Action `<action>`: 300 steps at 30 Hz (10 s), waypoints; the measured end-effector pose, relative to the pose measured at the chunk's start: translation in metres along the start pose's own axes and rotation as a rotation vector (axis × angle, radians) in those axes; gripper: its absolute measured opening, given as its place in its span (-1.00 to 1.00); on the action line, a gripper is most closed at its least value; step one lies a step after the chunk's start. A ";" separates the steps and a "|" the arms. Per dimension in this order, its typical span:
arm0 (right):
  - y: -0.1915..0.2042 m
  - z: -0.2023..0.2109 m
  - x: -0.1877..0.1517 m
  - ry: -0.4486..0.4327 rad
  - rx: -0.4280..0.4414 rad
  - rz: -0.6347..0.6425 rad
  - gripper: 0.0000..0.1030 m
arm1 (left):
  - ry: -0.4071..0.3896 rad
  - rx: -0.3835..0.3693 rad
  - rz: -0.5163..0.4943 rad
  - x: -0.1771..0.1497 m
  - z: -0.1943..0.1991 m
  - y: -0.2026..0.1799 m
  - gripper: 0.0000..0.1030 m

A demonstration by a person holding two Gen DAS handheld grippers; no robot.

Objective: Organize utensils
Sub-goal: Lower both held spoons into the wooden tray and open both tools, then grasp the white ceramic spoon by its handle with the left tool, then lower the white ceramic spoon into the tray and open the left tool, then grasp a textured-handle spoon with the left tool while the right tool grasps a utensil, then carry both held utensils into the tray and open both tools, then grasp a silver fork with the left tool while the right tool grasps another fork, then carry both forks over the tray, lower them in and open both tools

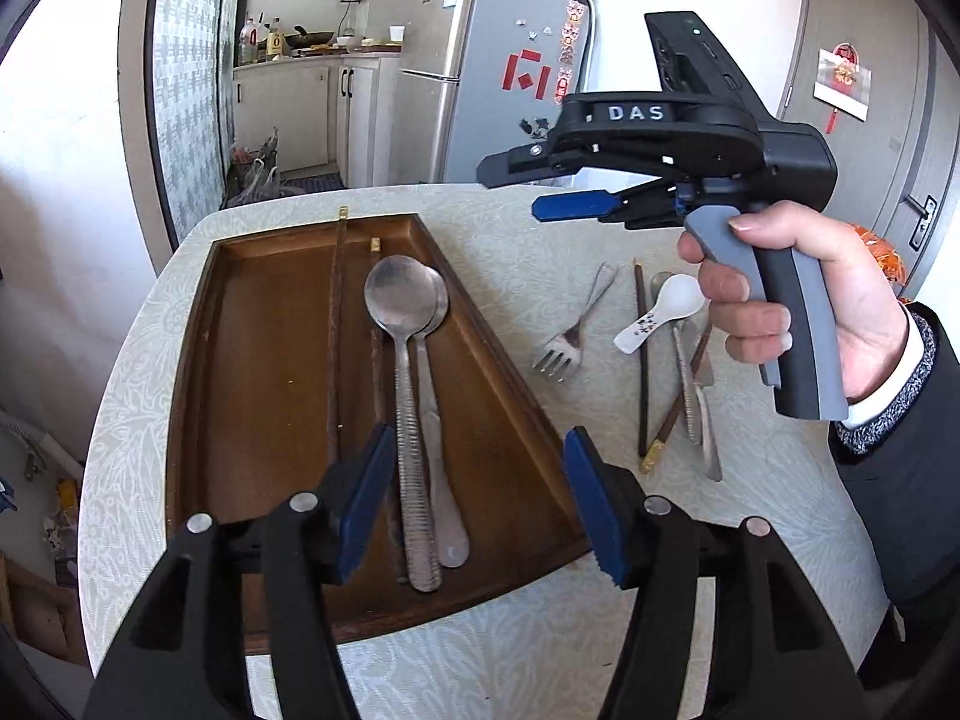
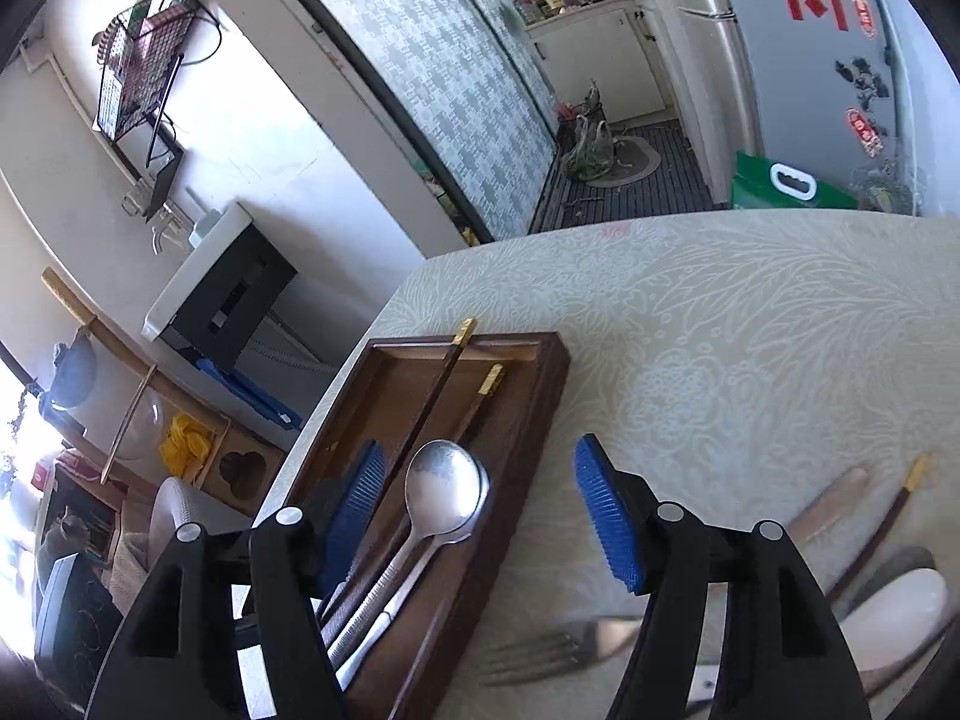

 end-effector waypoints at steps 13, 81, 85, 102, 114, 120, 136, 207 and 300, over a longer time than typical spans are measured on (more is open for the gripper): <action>-0.128 0.104 -0.040 -0.071 -0.251 -0.076 0.34 | -0.001 -0.124 -0.140 0.003 -0.015 -0.092 0.49; 0.076 -0.067 -0.059 0.245 0.097 0.084 0.13 | 0.052 0.139 0.022 -0.003 0.001 0.055 0.06; 0.069 -0.028 -0.051 0.186 0.077 0.127 0.28 | 0.007 0.086 -0.008 0.002 0.011 0.028 0.29; -0.138 0.088 -0.047 0.008 -0.173 -0.081 0.26 | 0.041 -0.157 -0.152 -0.002 -0.028 -0.112 0.45; -0.151 0.055 -0.062 0.066 -0.173 -0.067 -0.13 | 0.079 -0.224 -0.184 -0.002 -0.060 -0.153 0.45; -0.154 0.054 -0.065 0.067 -0.182 -0.067 -0.88 | 0.096 -0.218 -0.186 -0.002 -0.072 -0.153 0.45; -0.087 0.115 -0.059 0.017 -0.017 -0.058 -0.97 | 0.138 -0.190 -0.161 -0.008 -0.081 -0.139 -0.78; -0.100 0.033 -0.053 0.053 0.018 -0.166 0.18 | 0.238 0.035 -0.232 0.022 -0.116 -0.065 -0.38; -0.051 -0.016 -0.080 0.137 -0.284 -0.127 -0.77 | 0.104 -0.174 -0.142 -0.024 -0.055 -0.095 -0.95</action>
Point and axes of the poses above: each gripper's, at about its wrist camera, not at the fingertips, and z roughly against the way its jaws point, y to its left, x to its top, the point moved 9 cm from there along -z, roughly the way its jaws point, and after that the axes turned 1 degree about z, right-handed, at the moved point
